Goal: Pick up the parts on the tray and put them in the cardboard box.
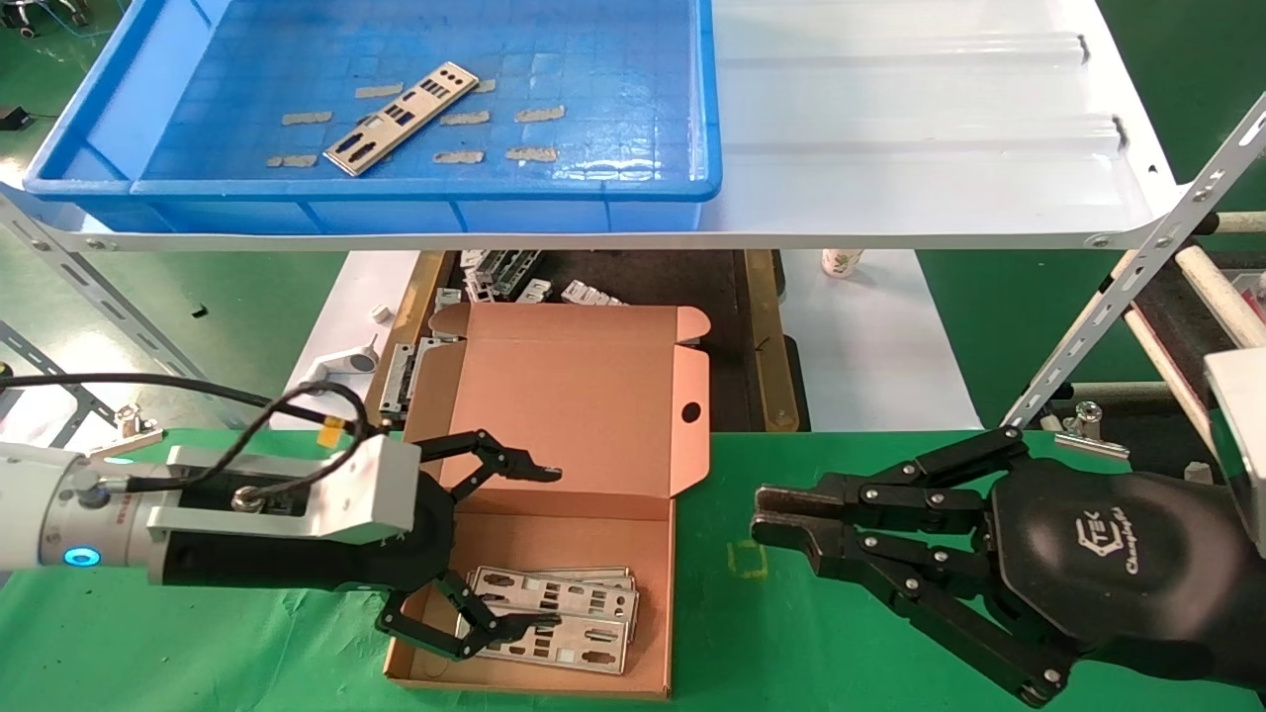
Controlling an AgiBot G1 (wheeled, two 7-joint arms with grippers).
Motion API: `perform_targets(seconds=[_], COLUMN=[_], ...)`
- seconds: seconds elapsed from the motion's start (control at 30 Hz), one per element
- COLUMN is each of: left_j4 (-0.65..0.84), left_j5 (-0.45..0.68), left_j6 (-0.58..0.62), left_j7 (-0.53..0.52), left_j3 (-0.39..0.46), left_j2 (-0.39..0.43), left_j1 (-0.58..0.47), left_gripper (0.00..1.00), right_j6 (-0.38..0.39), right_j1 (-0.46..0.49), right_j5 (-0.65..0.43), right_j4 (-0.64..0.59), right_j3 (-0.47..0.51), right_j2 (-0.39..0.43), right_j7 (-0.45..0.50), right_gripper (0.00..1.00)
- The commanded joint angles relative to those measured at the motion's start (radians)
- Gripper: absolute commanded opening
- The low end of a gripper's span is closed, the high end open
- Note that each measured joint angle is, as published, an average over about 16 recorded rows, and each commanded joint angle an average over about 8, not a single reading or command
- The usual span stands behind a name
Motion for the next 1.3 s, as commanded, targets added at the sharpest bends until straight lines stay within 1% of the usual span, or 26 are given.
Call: perform_targets(seconds=[0.03, 1.3], left_j4=[-0.014, -0.271], left_j5=[-0.01, -0.204], left_j6=[0.005, 0.104], left_j7=[-0.016, -0.313], left_j3=[-0.02, -0.401], left_j2=[-0.006, -0.128], left_j1=[0.013, 0.256], left_gripper=[1.0, 1.0], right_j6=[0.0, 0.0], right_j1=[0.0, 0.0], right_j5=[0.0, 0.0], right_j4=[0.0, 0.0], right_j3=[0.0, 0.0], right_j2=[0.0, 0.0], right_j7=[0.0, 0.0], right_gripper=[1.0, 1.0])
